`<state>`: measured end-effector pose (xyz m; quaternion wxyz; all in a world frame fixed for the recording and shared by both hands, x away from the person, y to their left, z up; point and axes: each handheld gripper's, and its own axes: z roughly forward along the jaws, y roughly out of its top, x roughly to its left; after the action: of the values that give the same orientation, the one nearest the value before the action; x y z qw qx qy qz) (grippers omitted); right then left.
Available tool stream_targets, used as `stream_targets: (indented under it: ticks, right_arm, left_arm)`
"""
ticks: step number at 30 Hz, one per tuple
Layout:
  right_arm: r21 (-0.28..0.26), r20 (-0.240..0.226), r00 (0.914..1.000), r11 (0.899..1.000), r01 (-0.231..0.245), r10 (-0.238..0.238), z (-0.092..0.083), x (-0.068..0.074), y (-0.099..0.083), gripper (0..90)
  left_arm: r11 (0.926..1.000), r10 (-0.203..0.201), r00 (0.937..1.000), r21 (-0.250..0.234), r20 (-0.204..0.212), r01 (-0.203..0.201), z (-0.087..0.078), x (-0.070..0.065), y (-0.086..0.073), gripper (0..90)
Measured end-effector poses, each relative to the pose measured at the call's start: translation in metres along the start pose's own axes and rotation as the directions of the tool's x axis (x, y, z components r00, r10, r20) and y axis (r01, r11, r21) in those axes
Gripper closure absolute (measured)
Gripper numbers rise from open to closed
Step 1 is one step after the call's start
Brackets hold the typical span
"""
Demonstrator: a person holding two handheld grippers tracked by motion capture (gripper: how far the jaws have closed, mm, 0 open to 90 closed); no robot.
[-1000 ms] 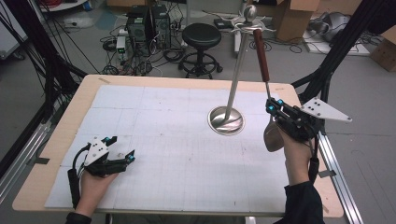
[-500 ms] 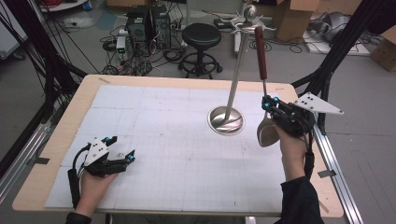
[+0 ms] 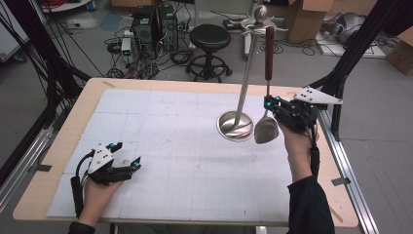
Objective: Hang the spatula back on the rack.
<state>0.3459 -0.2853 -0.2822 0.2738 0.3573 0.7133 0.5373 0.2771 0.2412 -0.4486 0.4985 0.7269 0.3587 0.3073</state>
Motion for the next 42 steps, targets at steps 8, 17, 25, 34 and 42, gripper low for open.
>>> stream_targets:
  ticks: [8,17,25,34,42]
  right_arm:
    - [0.044,-0.029,0.9995,0.999,-0.008,0.009,0.009,-0.002,0.002,85.1]
    - [0.113,-0.065,0.9978,0.994,-0.007,0.014,0.019,-0.004,0.009,83.9]
    - [0.098,-0.065,0.9979,0.995,0.003,0.003,0.019,-0.003,0.010,70.3]
    - [0.024,-0.046,0.9988,1.000,0.014,-0.013,0.000,0.003,-0.009,43.9]
    - [-0.007,-0.066,0.9978,1.000,-0.008,0.008,-0.016,0.003,-0.048,32.6]
  left_arm:
    - [1.0000,0.002,1.0000,0.001,0.003,-0.002,0.000,-0.001,0.000,16.6]
    - [1.0000,0.008,1.0000,0.003,0.002,-0.008,0.000,-0.001,0.000,16.9]
    - [0.9999,0.010,0.9999,0.003,0.002,-0.010,0.000,-0.001,0.000,17.3]
    - [1.0000,0.009,1.0000,0.000,-0.004,-0.009,0.000,-0.002,0.000,18.0]
    - [0.9998,0.020,0.9997,0.003,-0.014,-0.020,0.000,-0.003,0.000,17.9]
